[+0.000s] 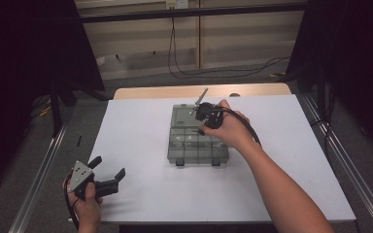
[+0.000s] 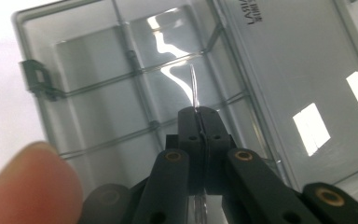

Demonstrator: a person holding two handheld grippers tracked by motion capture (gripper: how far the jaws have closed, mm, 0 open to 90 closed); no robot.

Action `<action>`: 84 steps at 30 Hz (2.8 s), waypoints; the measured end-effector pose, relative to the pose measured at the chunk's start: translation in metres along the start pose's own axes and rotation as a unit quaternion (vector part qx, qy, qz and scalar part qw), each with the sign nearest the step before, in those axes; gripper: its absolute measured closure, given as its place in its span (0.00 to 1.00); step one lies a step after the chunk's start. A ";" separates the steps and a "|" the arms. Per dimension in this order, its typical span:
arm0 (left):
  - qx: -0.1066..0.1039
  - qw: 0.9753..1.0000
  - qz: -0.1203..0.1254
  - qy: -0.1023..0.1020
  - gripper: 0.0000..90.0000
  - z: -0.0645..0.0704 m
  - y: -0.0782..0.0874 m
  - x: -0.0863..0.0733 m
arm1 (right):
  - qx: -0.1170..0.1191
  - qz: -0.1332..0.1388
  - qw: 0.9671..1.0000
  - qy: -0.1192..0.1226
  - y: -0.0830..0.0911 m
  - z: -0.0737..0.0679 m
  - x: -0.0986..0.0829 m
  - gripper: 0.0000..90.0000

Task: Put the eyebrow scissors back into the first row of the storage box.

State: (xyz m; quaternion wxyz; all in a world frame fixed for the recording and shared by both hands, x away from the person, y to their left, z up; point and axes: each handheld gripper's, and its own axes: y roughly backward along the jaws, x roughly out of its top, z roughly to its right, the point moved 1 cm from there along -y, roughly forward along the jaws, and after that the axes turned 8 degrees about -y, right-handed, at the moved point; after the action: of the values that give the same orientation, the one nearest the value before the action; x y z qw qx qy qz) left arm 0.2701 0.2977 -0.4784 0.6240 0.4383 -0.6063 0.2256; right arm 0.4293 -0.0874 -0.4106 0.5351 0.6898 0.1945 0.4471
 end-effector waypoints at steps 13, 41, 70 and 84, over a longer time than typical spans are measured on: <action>-0.001 1.000 0.006 0.006 0.00 0.000 0.000 0.000 | -0.024 0.045 0.998 -0.033 -0.002 0.004 -0.006 0.54; -0.003 1.000 0.000 -0.001 0.00 0.001 0.000 0.000 | -0.069 0.222 0.961 -0.149 0.050 0.002 -0.094 0.00; -0.004 1.000 -0.001 -0.004 0.00 0.003 -0.001 0.000 | -0.118 0.305 0.914 -0.241 0.074 0.000 -0.219 0.00; -0.005 1.000 -0.004 -0.010 0.00 0.003 0.000 0.000 | -0.139 0.334 0.888 -0.282 0.081 -0.007 -0.279 0.00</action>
State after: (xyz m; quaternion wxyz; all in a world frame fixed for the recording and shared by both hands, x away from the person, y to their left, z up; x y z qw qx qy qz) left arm 0.2687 0.2949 -0.4791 0.6210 0.4402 -0.6115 0.2159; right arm 0.2606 -0.3205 -0.4506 0.4768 0.7296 -0.2712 0.4084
